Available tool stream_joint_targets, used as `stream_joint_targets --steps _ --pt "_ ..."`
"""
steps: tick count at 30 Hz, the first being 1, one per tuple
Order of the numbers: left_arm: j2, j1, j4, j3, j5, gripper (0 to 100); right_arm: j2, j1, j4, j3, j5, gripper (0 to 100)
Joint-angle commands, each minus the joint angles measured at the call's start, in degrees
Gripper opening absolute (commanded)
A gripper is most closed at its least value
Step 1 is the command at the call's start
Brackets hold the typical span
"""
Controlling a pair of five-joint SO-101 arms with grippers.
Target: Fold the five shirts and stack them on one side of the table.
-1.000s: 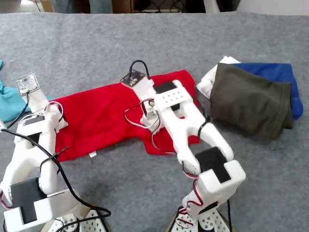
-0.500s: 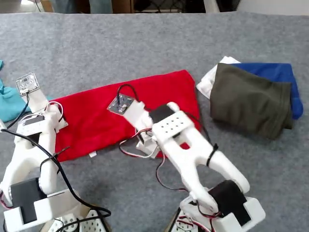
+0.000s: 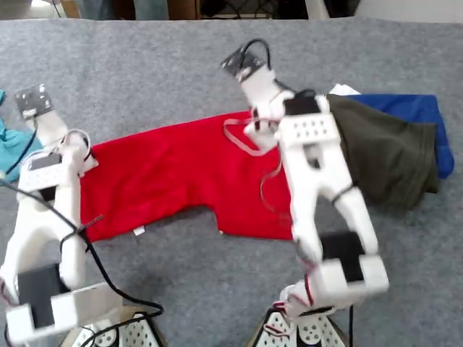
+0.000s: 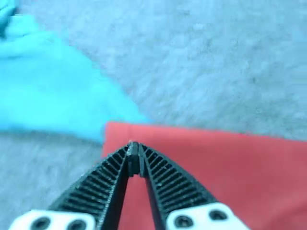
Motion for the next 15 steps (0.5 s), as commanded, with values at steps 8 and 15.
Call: stream_joint_targets --steps 8,15 --pt "24.53 -3.38 2.73 -22.37 0.35 3 39.6 4.92 -0.79 -43.3 -1.93 1.8" --pt "31.03 -2.86 13.63 -33.27 -0.09 3 58.24 7.47 8.7 -70.11 -1.85 1.8"
